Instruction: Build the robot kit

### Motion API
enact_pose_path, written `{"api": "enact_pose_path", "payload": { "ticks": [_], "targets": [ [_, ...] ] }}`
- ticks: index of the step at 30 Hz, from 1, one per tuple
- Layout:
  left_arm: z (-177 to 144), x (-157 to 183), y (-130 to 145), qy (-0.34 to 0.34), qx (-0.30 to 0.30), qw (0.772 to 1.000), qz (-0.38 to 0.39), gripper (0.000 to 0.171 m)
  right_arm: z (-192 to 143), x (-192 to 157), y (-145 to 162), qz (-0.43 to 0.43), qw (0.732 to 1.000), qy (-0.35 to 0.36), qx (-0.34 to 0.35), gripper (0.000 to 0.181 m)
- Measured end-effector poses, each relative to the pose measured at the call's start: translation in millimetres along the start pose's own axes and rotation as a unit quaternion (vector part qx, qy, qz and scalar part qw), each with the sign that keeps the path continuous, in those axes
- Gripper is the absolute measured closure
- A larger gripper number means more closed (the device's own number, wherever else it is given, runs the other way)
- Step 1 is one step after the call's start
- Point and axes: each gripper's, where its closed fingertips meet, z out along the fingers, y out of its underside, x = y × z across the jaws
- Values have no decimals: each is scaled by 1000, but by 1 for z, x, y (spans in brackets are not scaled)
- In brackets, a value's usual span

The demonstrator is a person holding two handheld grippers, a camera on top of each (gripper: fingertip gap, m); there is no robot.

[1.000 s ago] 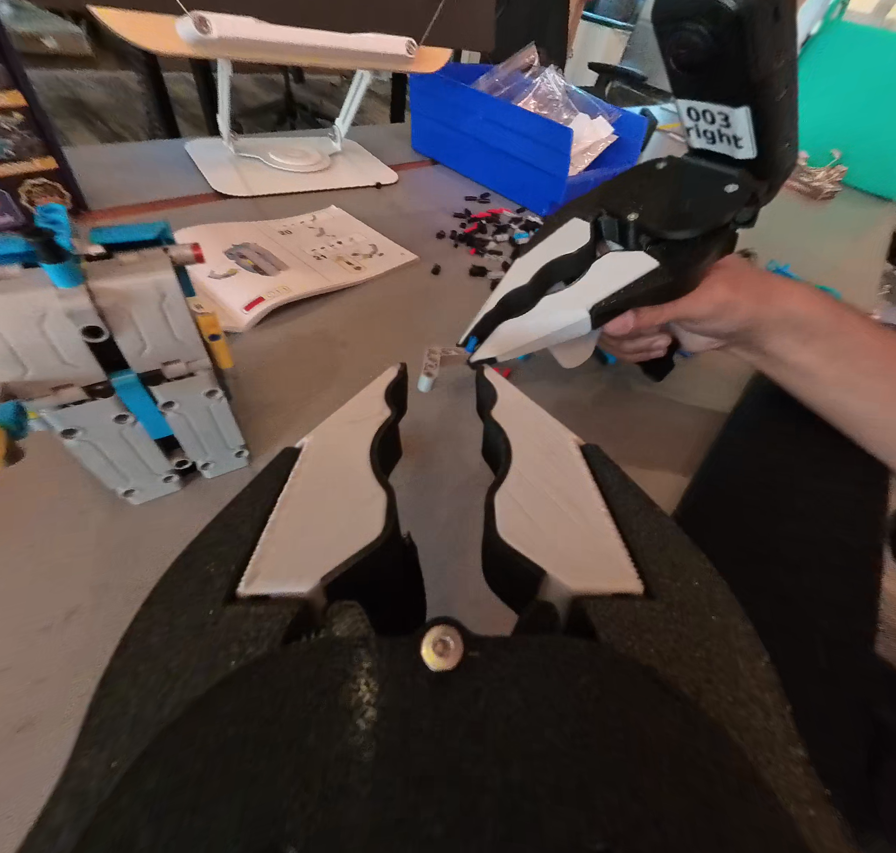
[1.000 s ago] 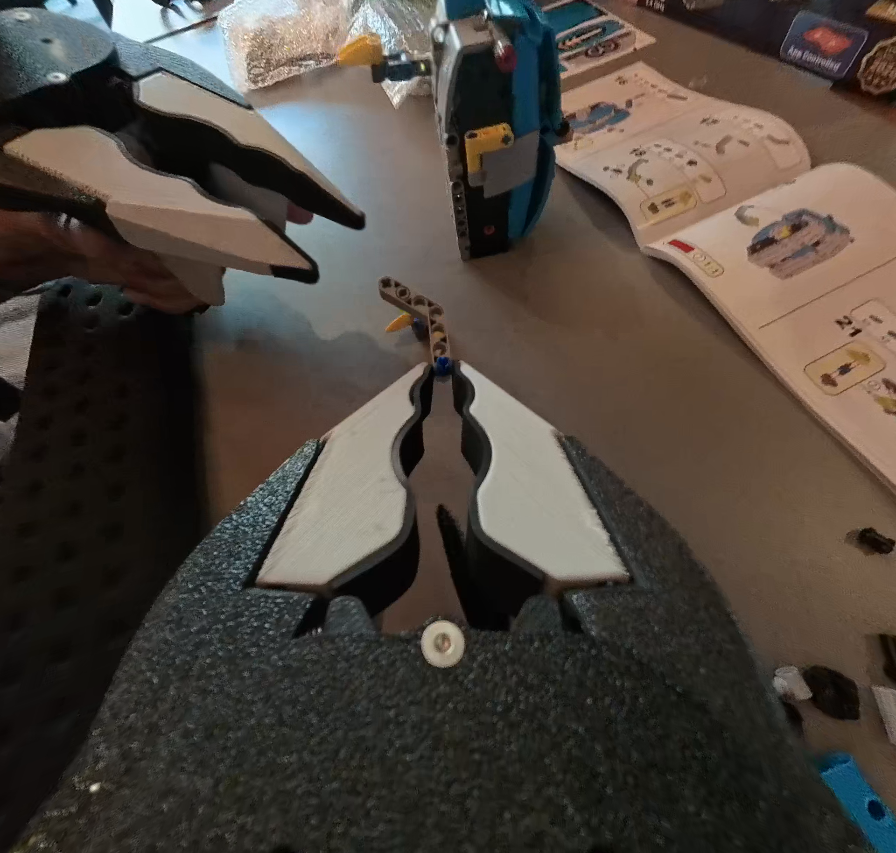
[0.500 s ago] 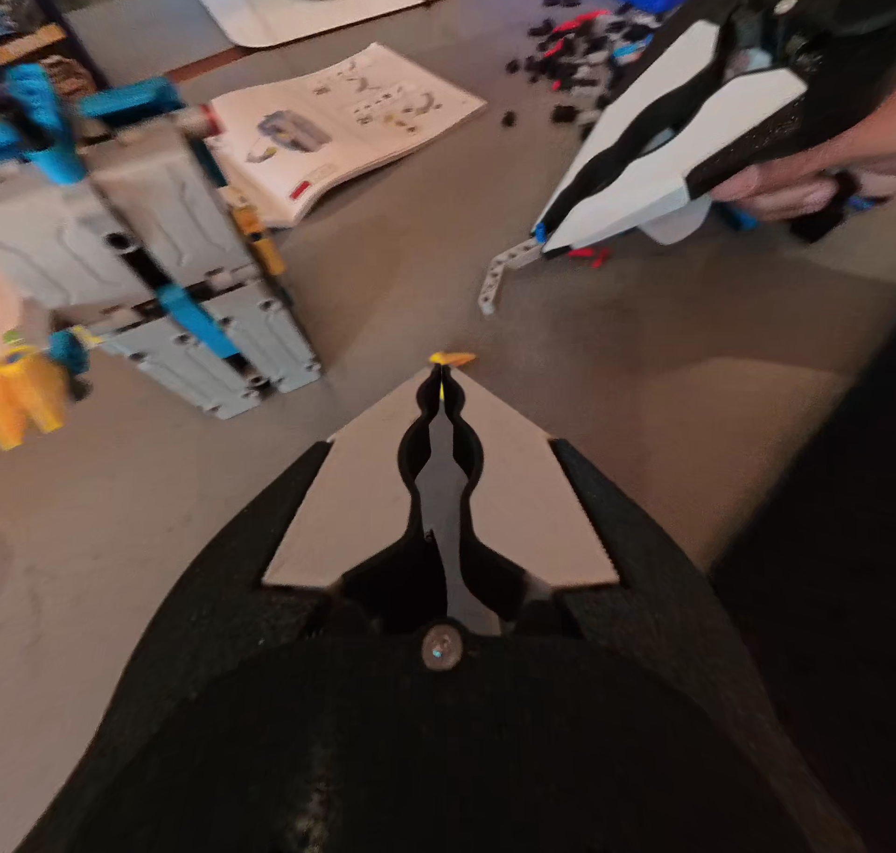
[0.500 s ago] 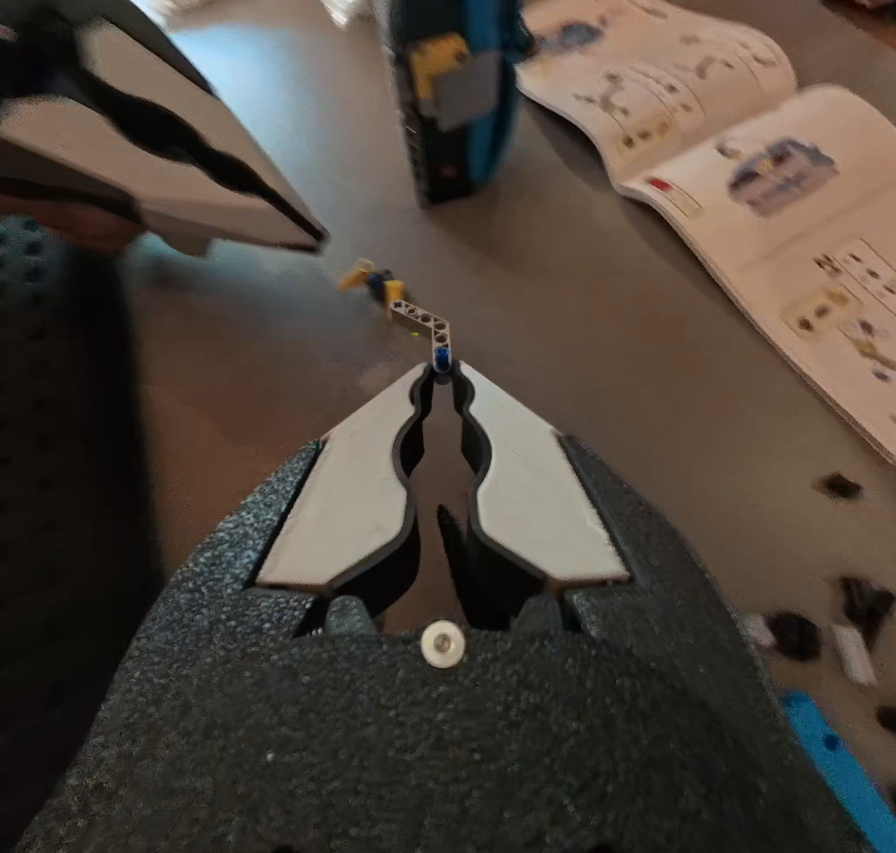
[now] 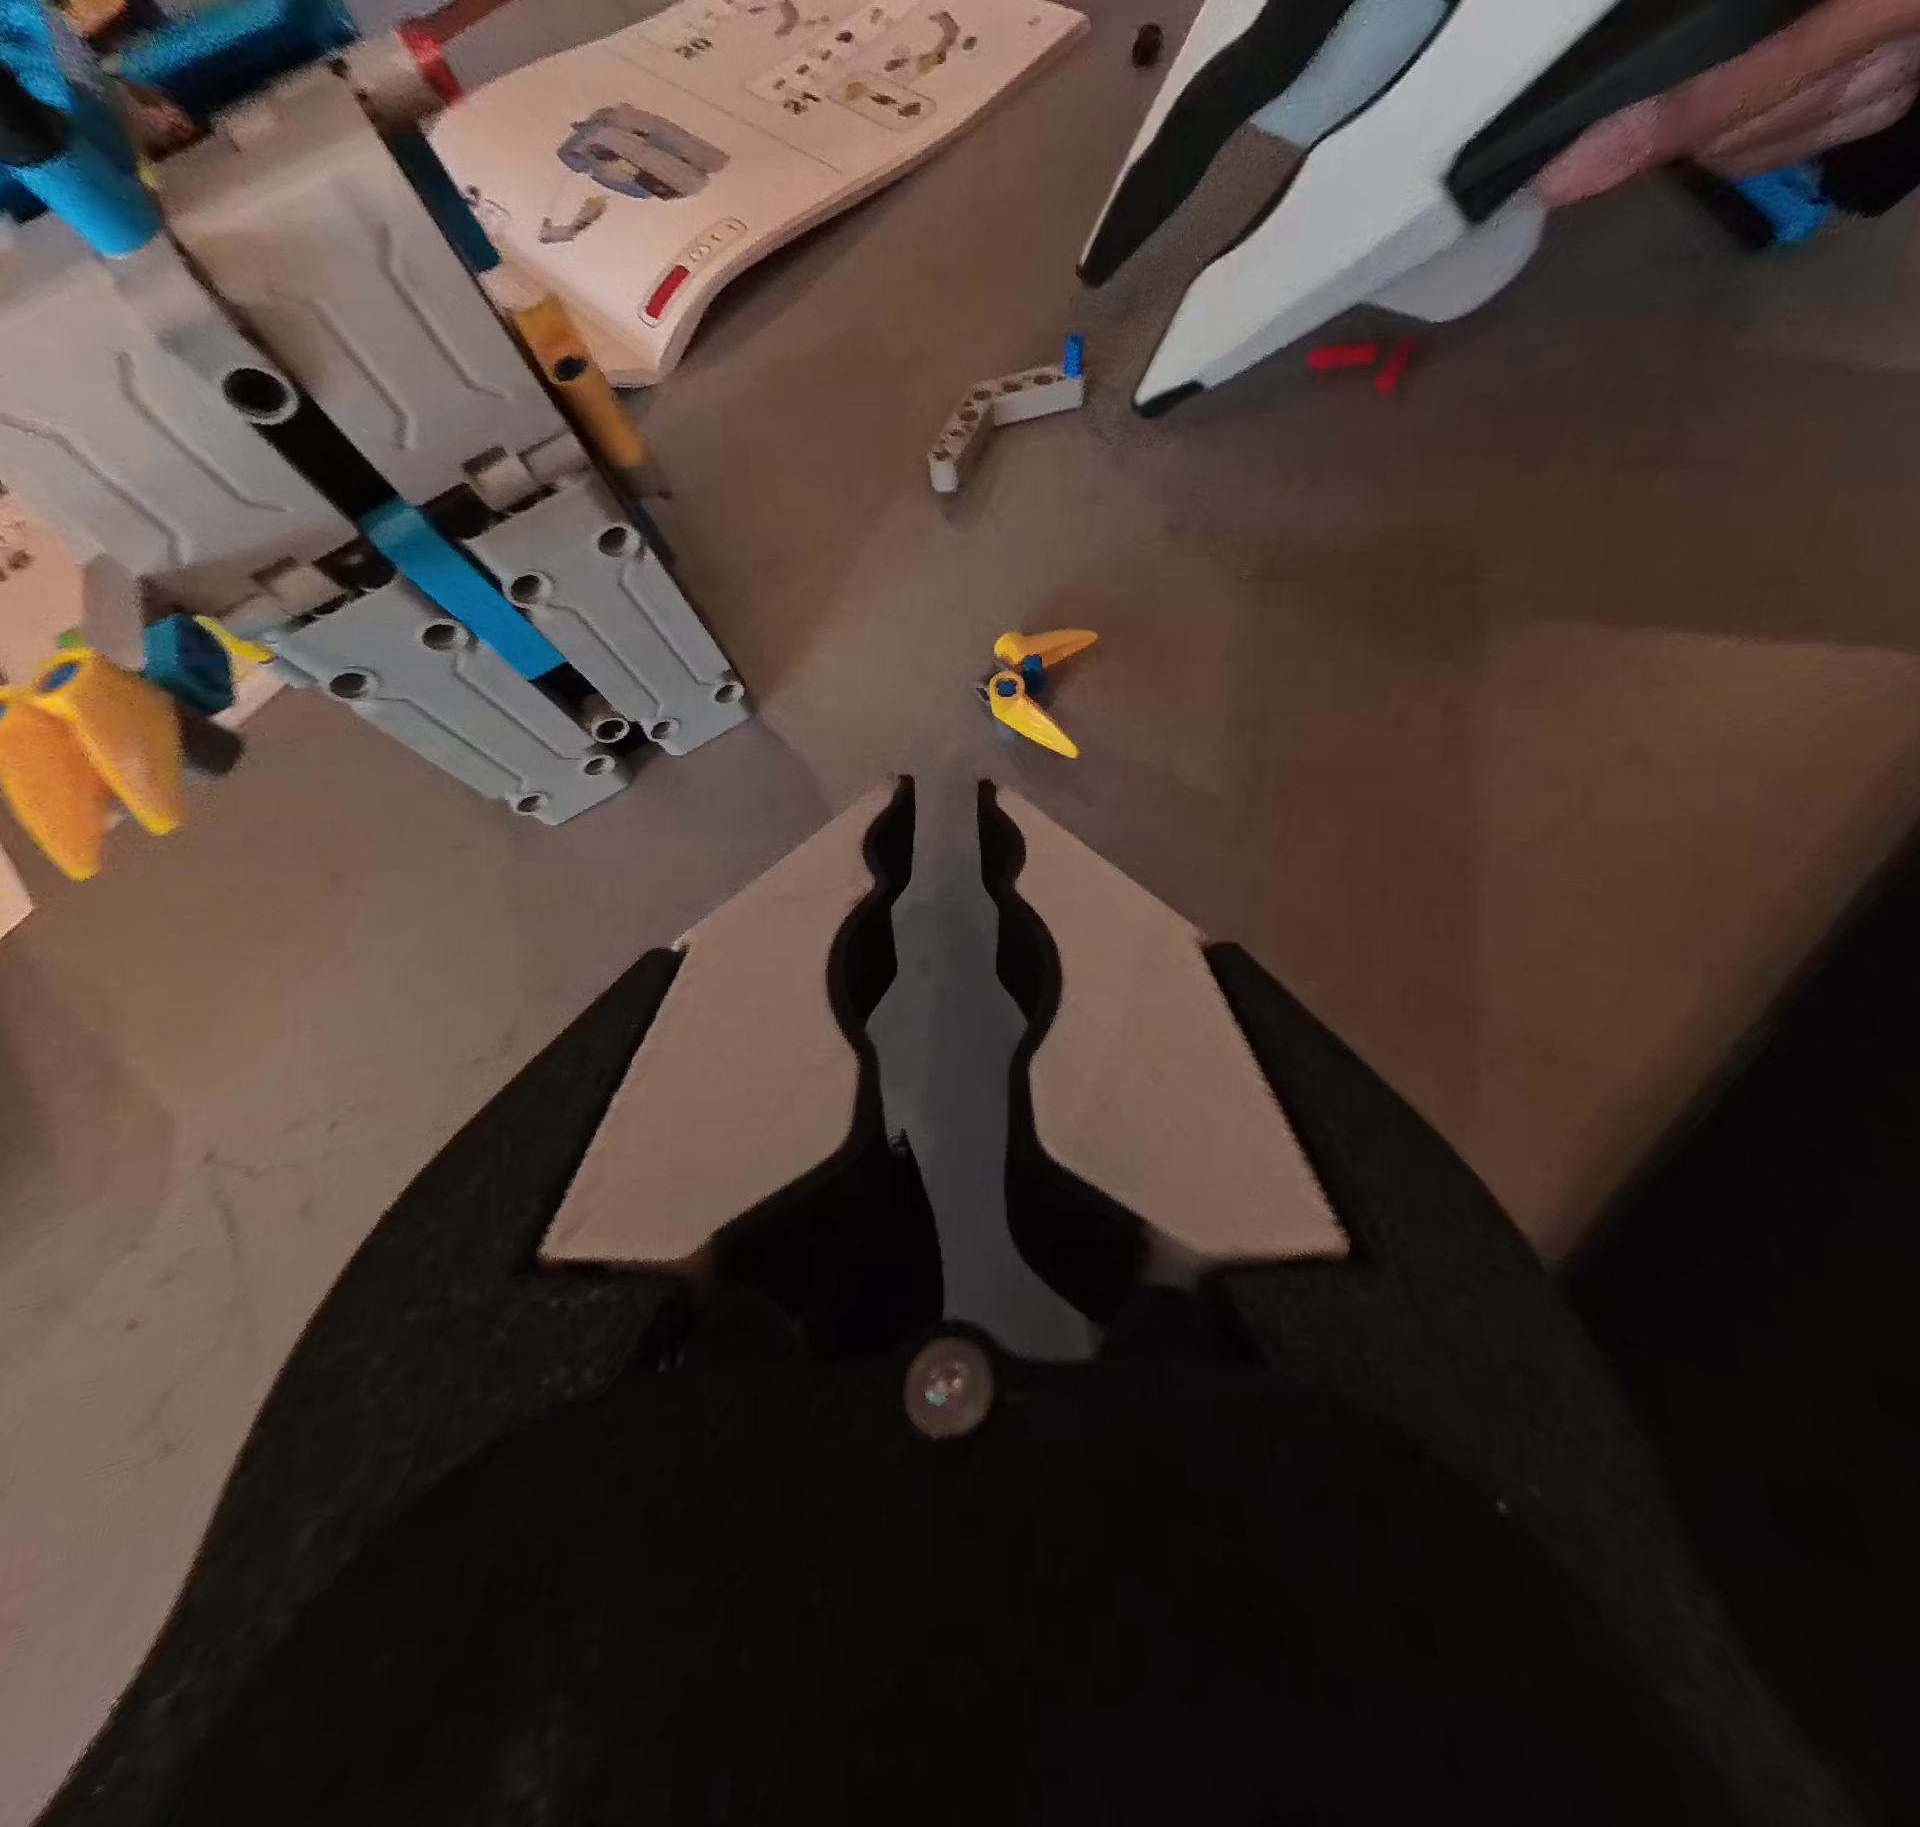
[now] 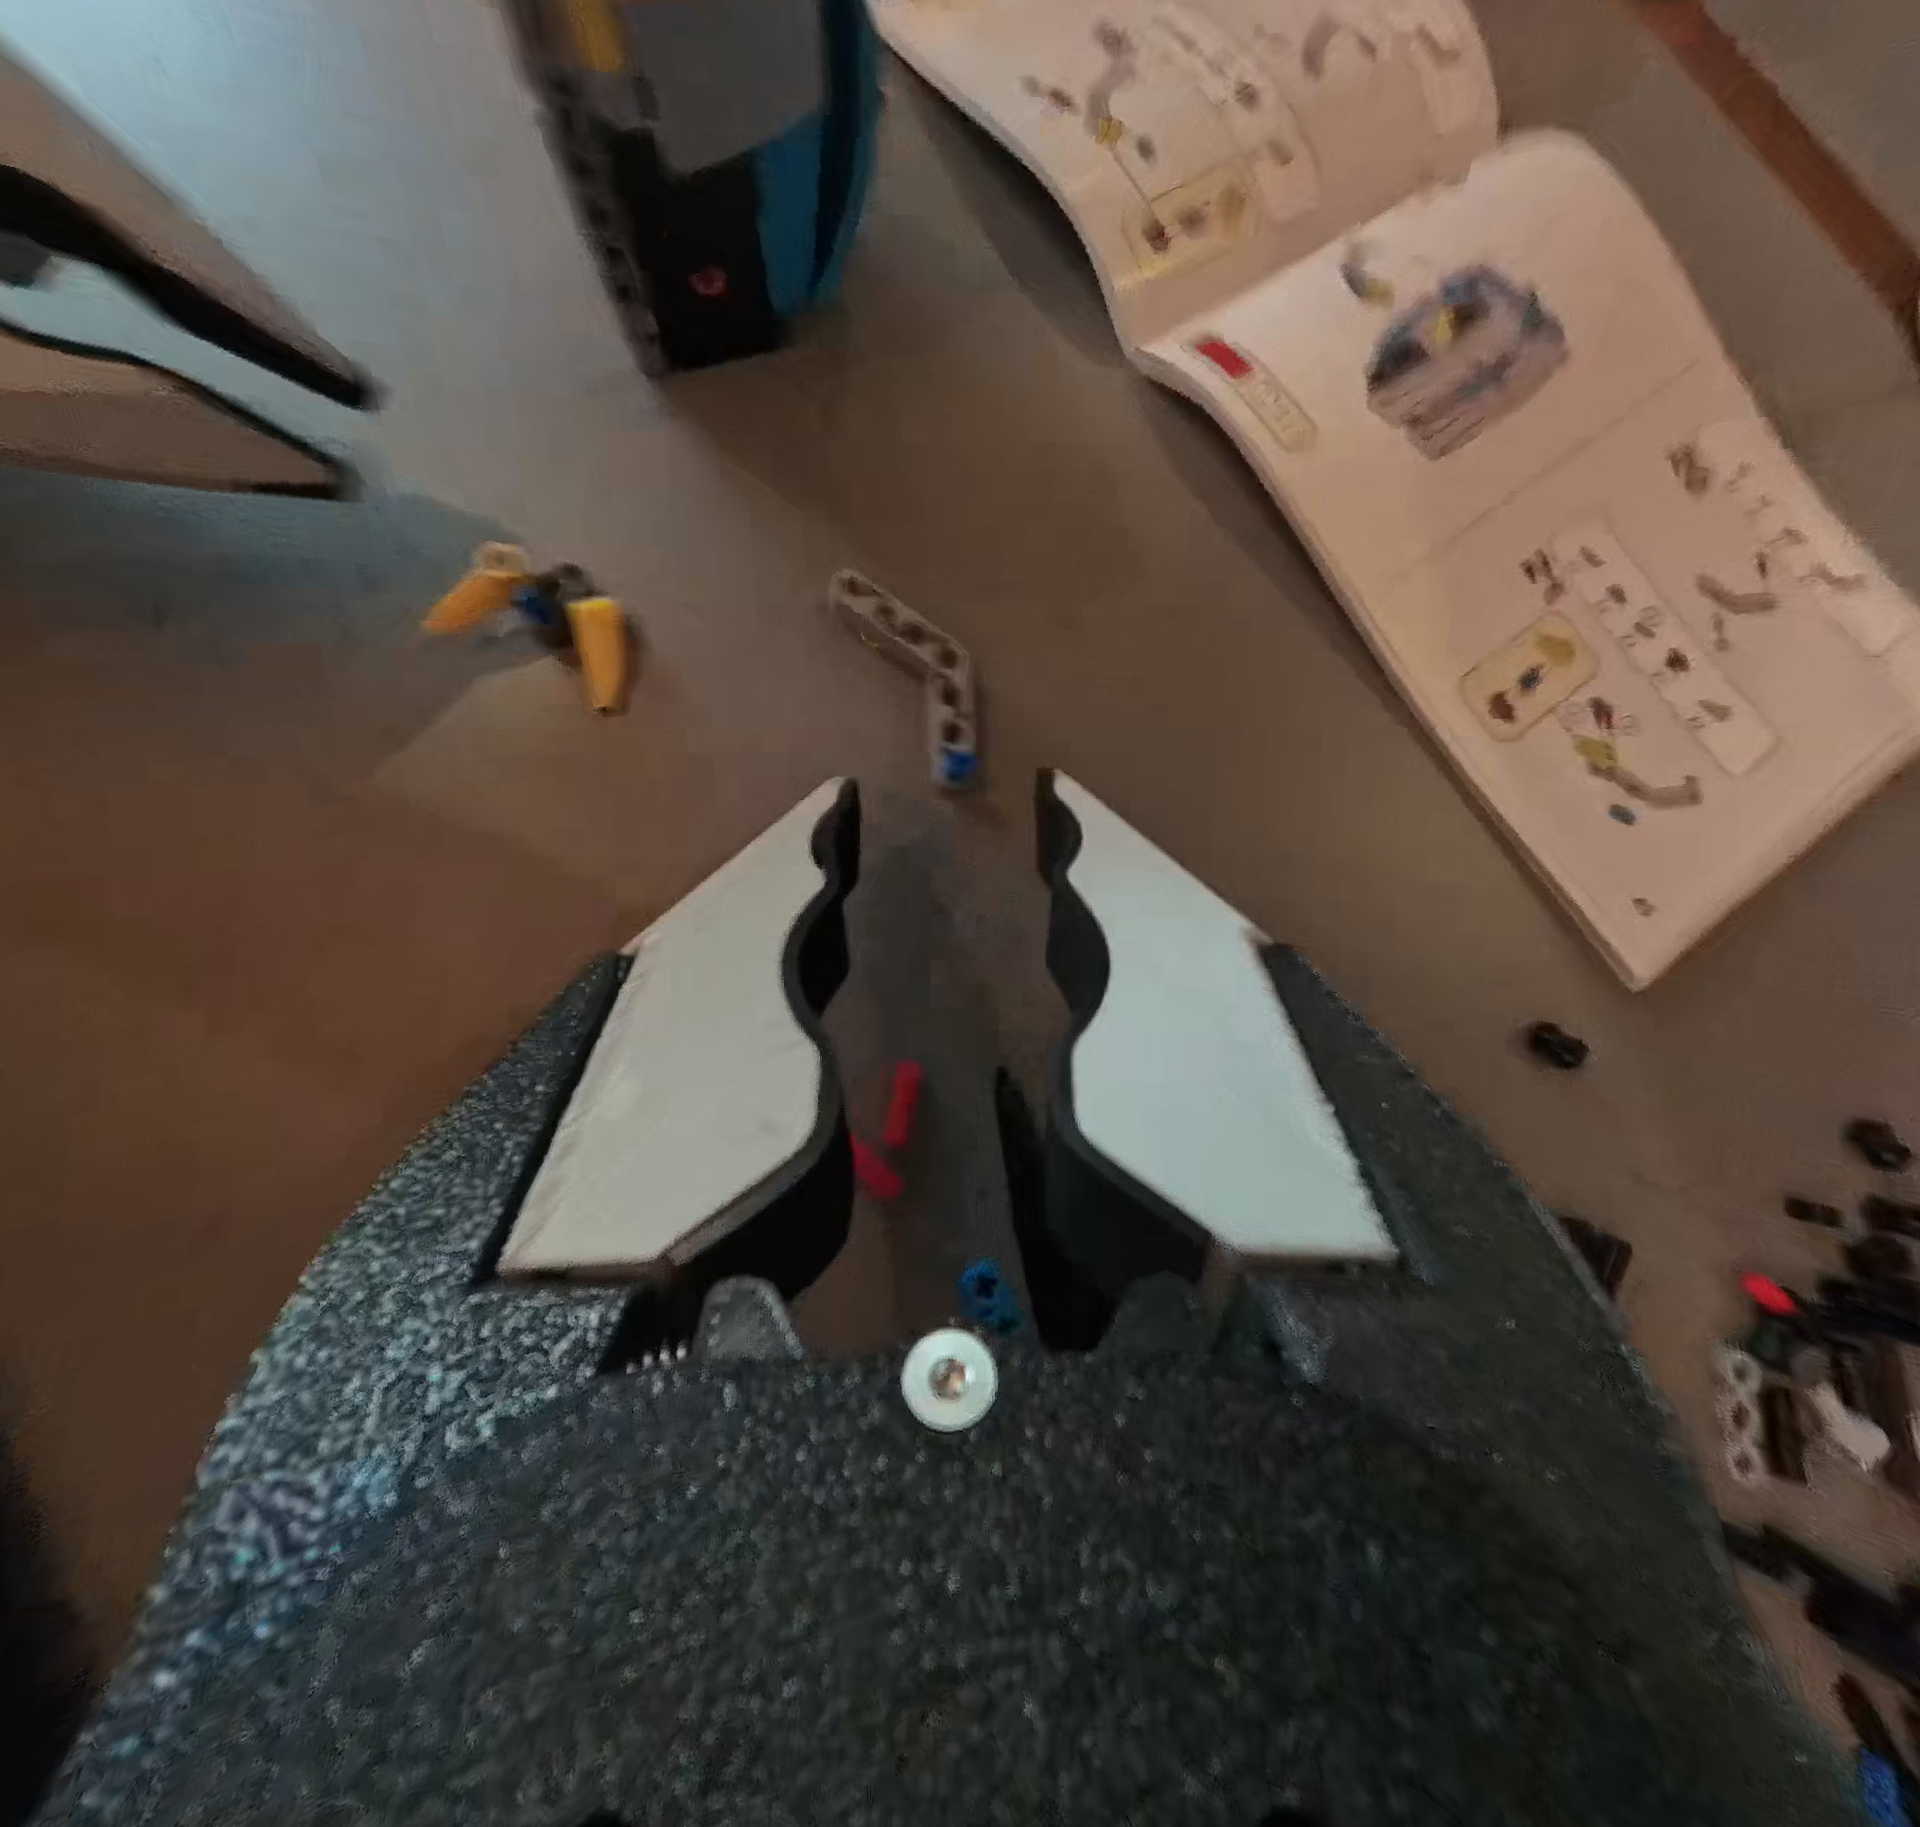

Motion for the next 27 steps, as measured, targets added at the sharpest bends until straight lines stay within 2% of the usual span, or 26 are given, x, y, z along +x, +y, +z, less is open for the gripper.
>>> {"api": "enact_pose_path", "payload": {
  "ticks": [2,4,5,7,10,13,15,18,21,23,24,27],
  "targets": [
    [3,5,1,21,-6,1000,2,160,-5,-37,-13,-36,996,-76,33,154],
    [8,15,1,56,-13,998,1,157,3,-67,-12,-61,989,-136,16,150],
    [10,22,0,76,-17,997,0,154,11,-70,-10,-67,988,-139,1,146],
    [13,32,-2,99,-21,995,0,153,22,-73,-12,-69,987,-146,-6,148],
    [15,34,-5,94,-22,995,3,153,26,-79,-23,-74,984,-165,7,150],
    [9,34,-2,98,-24,995,-4,153,30,-84,-29,-97,981,-171,8,156],
    [3,28,2,93,-24,995,-16,153,33,-86,-26,-108,980,-169,0,166],
    [-5,18,3,92,-6,994,-52,152,28,-88,-29,-120,978,-169,16,174],
    [-19,11,-11,122,48,985,-113,151,7,-89,-46,-141,973,-165,81,174],
    [-36,10,-30,177,103,963,-175,151,-20,-102,-60,-172,957,-178,153,174],
    [-47,11,-42,219,133,941,-219,150,-33,-107,-68,-190,947,-176,193,174],
    [-83,18,-73,363,213,848,-321,149,-68,-119,-92,-222,908,-168,315,174]
  ]
}}
